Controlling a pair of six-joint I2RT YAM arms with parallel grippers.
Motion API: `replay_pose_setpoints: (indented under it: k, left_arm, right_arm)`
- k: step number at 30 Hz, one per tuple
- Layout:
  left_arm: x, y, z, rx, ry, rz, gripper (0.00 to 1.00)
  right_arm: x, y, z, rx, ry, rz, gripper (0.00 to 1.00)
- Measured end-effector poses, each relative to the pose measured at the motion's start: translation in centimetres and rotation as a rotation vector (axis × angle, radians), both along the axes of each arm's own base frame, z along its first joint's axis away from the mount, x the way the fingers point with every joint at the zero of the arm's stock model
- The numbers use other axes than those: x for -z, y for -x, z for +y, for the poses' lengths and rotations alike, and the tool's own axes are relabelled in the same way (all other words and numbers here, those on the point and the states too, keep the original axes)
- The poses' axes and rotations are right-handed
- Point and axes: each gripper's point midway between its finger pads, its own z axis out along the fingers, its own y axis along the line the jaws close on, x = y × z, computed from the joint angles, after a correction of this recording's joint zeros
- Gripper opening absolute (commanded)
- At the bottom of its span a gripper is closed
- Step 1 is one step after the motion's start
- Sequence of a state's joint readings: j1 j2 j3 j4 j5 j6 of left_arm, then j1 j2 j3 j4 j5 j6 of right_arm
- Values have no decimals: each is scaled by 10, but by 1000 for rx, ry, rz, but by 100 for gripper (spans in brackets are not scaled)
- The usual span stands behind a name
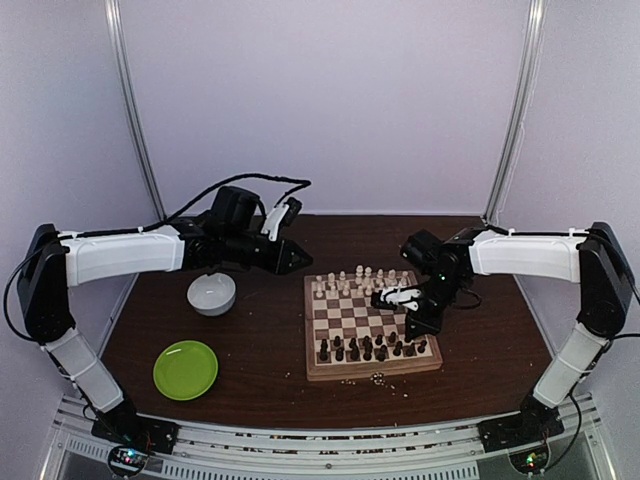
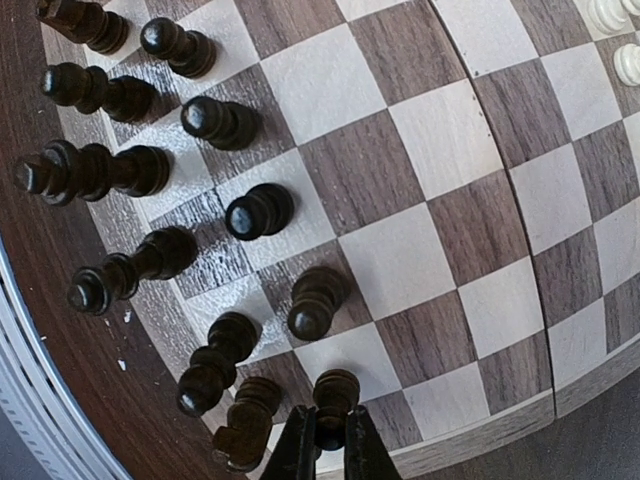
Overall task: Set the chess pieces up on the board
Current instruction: Place the pawn at b7.
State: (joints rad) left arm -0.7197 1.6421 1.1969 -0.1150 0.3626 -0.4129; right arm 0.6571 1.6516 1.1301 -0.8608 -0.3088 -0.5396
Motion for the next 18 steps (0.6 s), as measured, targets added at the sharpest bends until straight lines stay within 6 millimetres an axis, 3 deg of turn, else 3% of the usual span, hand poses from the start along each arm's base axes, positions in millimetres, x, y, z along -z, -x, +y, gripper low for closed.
replay_pose_setpoints:
  k: [9,18]
  left_arm:
    - [10,4,4,1,-31,29,3]
    - [21,10,9,7,-69,63,3]
  right_arm:
    - [8,2,3,-11,10,14,10]
    - [9,3,6,-15,11,12,26]
